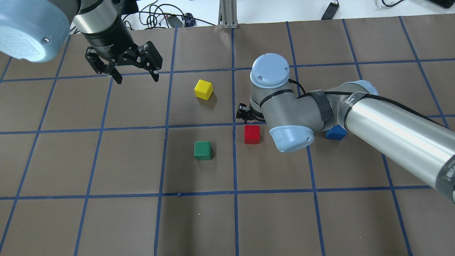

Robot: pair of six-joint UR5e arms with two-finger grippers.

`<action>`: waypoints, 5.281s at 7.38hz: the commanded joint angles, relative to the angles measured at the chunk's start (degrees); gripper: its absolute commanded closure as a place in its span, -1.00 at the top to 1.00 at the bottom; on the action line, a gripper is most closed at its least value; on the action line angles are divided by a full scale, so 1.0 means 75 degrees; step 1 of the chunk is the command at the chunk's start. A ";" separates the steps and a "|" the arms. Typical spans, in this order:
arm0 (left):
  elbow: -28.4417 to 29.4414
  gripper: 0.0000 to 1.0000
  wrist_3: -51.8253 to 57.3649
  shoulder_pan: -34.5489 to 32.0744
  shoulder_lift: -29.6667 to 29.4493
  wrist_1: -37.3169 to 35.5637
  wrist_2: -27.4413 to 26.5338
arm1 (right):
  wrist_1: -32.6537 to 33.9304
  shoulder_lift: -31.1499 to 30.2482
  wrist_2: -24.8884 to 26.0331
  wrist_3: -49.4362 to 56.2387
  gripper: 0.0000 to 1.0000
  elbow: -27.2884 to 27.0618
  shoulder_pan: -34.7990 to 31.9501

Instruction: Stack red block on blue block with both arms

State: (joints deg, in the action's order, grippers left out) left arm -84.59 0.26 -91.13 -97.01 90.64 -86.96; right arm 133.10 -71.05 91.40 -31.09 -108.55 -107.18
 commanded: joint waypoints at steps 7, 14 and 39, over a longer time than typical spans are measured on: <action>0.0041 1.00 0.0047 0.0010 0.0044 -0.0004 -0.0007 | 0.0136 0.0474 -0.0422 0.0313 -0.11 -0.0011 -0.0053; 0.0064 1.00 0.0047 0.0022 0.0044 -0.0016 -0.0031 | -0.1935 -0.1271 -0.0105 0.3704 -0.66 -0.0022 0.2389; 0.0135 1.00 0.0105 0.0010 -0.0015 -0.0109 -0.0066 | -0.4803 -0.2439 -0.0187 0.4029 1.00 0.1989 0.2643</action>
State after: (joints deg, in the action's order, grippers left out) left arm -83.61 1.05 -91.09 -97.21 89.90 -87.42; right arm 101.12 -86.13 90.31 0.90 -96.59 -85.46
